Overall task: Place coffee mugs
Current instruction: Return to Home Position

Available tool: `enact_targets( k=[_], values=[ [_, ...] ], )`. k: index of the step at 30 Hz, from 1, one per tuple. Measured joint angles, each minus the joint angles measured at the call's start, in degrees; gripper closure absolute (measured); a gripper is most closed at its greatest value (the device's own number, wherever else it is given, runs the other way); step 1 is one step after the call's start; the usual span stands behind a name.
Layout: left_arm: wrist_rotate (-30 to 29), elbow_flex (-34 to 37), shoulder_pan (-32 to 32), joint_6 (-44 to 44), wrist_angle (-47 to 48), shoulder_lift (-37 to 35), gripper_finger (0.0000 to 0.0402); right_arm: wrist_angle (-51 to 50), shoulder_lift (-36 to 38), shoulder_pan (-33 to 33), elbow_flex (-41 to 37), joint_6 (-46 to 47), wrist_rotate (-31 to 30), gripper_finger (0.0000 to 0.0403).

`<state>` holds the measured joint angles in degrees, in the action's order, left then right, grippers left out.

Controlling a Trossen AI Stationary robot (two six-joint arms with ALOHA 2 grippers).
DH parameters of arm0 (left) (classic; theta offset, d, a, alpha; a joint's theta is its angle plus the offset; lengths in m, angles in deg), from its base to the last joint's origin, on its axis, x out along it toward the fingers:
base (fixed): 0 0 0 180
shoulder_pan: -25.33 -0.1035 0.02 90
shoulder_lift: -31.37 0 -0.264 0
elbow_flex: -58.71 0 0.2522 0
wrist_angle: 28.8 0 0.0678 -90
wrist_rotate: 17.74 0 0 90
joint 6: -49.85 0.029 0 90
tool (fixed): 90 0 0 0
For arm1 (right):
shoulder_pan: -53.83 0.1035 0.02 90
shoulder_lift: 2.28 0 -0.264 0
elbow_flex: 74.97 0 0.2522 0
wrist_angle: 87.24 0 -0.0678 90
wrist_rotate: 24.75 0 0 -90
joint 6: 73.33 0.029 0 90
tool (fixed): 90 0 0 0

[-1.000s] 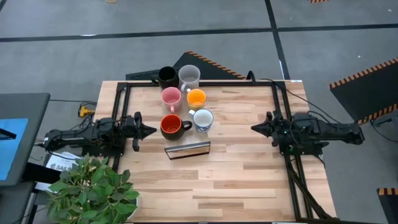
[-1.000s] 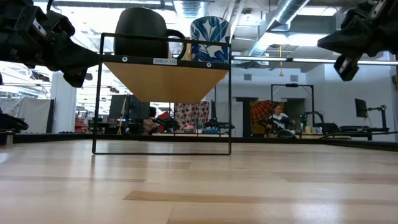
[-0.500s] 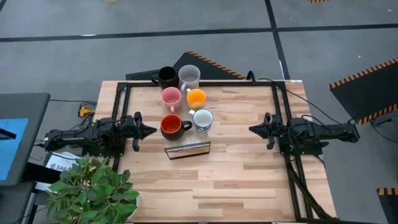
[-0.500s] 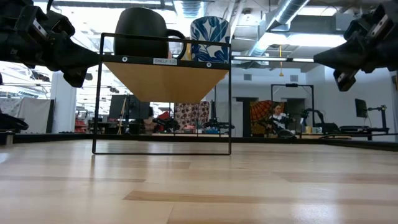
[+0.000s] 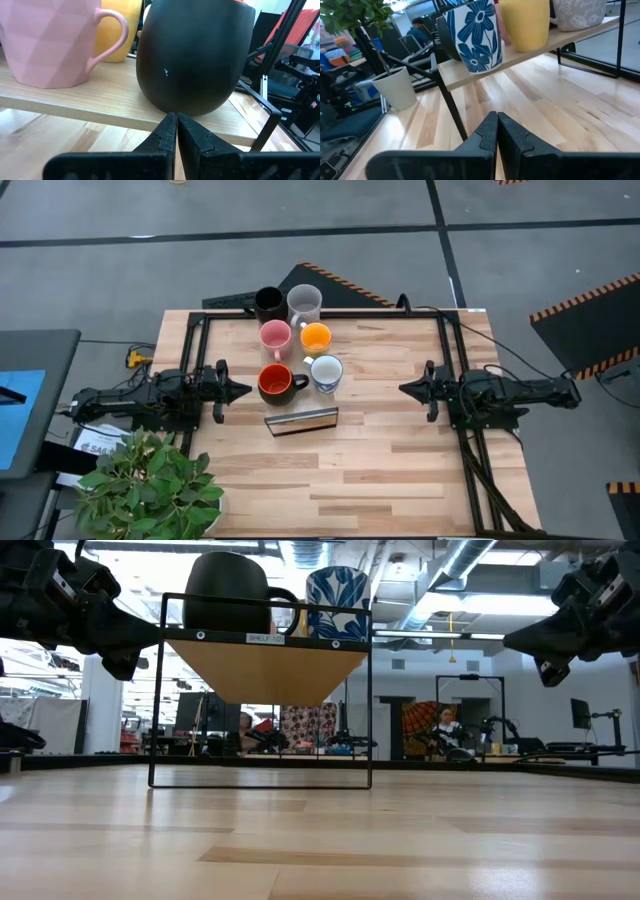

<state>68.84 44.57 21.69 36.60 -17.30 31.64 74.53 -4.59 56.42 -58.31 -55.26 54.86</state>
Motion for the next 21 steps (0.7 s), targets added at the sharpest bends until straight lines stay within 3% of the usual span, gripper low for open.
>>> enact_targets(
  k=[21],
  values=[
    [0.01, 0.01, 0.0, 0.0, 0.02, -0.17, 0.0402, 2.62, 1.89, 0.63, -0.41, -0.11, -0.03, 0.0363]
  ],
)
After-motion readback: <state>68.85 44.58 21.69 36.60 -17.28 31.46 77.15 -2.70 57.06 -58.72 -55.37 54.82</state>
